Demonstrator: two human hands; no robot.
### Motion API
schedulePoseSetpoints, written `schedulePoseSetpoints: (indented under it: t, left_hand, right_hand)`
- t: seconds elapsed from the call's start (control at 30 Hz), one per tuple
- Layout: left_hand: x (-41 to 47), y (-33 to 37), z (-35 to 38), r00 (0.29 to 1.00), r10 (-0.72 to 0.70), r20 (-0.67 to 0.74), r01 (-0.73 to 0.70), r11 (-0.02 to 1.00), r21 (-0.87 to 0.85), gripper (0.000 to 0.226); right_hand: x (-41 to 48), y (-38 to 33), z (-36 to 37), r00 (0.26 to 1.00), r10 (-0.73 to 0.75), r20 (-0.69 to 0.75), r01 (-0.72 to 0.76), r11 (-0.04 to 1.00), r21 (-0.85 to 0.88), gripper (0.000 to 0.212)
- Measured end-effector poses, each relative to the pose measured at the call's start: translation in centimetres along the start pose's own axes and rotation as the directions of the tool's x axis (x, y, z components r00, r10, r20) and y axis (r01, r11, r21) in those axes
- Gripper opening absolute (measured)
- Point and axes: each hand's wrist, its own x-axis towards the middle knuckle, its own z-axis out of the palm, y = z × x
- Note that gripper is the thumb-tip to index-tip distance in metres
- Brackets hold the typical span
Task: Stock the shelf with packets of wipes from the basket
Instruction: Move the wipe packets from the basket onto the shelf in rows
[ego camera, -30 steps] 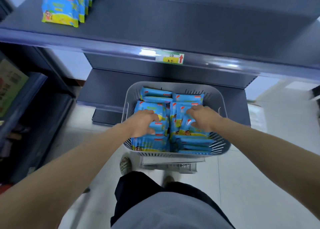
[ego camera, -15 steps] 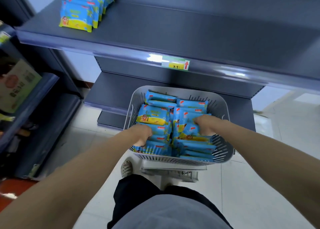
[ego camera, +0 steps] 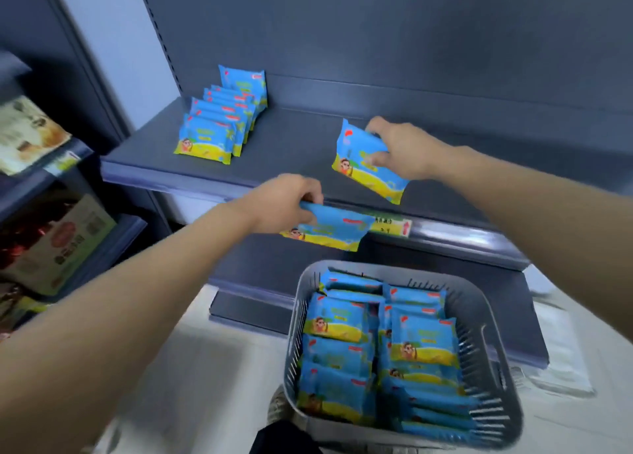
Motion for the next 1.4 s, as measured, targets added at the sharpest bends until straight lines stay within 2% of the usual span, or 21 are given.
schedulePoseSetpoints:
  t: [0.13,0.27,0.57,0.8,0.87,0.93,1.0,1.1,1.17,1.23,1.3,1.4]
  left_hand:
    - [2.4,-3.8,-5.7,0.993,-0.030,-0.114,0.010,0.986,-0.168,0.013]
    - [5.4,-8.2,-8.9,0.992,-0.039,-0.119,0.016,0.982,-0.188,0.016]
    - [14.6,-15.3,-10.8,0.997,0.018,-0.074,-0.026,0.993,-0.112,0.012]
    - [19.9,-18.5,-10.6,0.998,0.047,-0.051,-0.050,0.997,-0.064,0.017]
    - [20.8,-19.1,-10.5,0.998,0.043,-0.039,-0.044,0.999,-0.032,0.022]
    - [21.6,-19.6,-10.4,0.996,0.075,-0.047,-0.072,0.995,0.071,0.026]
    - [22.2,-20.1,-10.3,0.990,0.117,-0.077,-0.100,0.976,0.195,0.029]
    - [23.1,-20.4,-9.9,0.988,0.139,-0.062,-0.115,0.949,0.294,0.041]
    - [23.8,-20.6,-9.6,0.989,0.141,-0.036,-0.119,0.927,0.356,0.046]
    - [24.6,-20.9,-9.4,0.991,0.129,-0.036,-0.104,0.909,0.403,0.050]
    - [25.4,-21.2,-9.3,0.993,0.105,-0.044,-0.077,0.904,0.421,0.052]
    - [26.4,-21.4,-9.2,0.995,0.076,-0.061,-0.043,0.906,0.421,0.052]
  right_hand:
    - [7.5,-1.4,-1.8,1.000,0.027,-0.010,-0.027,1.000,0.006,0.042]
    - [14.8,-2.4,-1.3,0.998,0.067,0.017,-0.068,0.998,0.012,0.038]
    - [27.0,-2.0,1.7,0.986,0.168,0.020,-0.169,0.985,0.041,0.030]
    - [31.0,-0.9,3.2,0.990,0.141,0.018,-0.142,0.984,0.105,0.025]
    - [31.6,-0.7,3.4,0.988,0.157,0.006,-0.157,0.985,0.064,0.024]
    - [32.0,-0.6,3.5,0.986,0.164,-0.036,-0.167,0.982,-0.085,0.029]
    - [32.3,-0.4,3.7,0.986,0.136,-0.095,-0.154,0.963,-0.221,0.034]
    - [32.4,-0.3,4.0,0.986,0.087,-0.146,-0.130,0.939,-0.320,0.033]
    - [32.4,-0.2,4.0,0.987,0.068,-0.148,-0.110,0.948,-0.300,0.031]
    - [32.1,-0.1,3.8,0.983,0.062,-0.171,-0.097,0.973,-0.209,0.027]
    - [31.6,-0.1,3.4,0.970,0.063,-0.235,-0.097,0.986,-0.135,0.023]
    - [30.5,-0.3,2.9,0.952,0.062,-0.298,-0.101,0.988,-0.116,0.020]
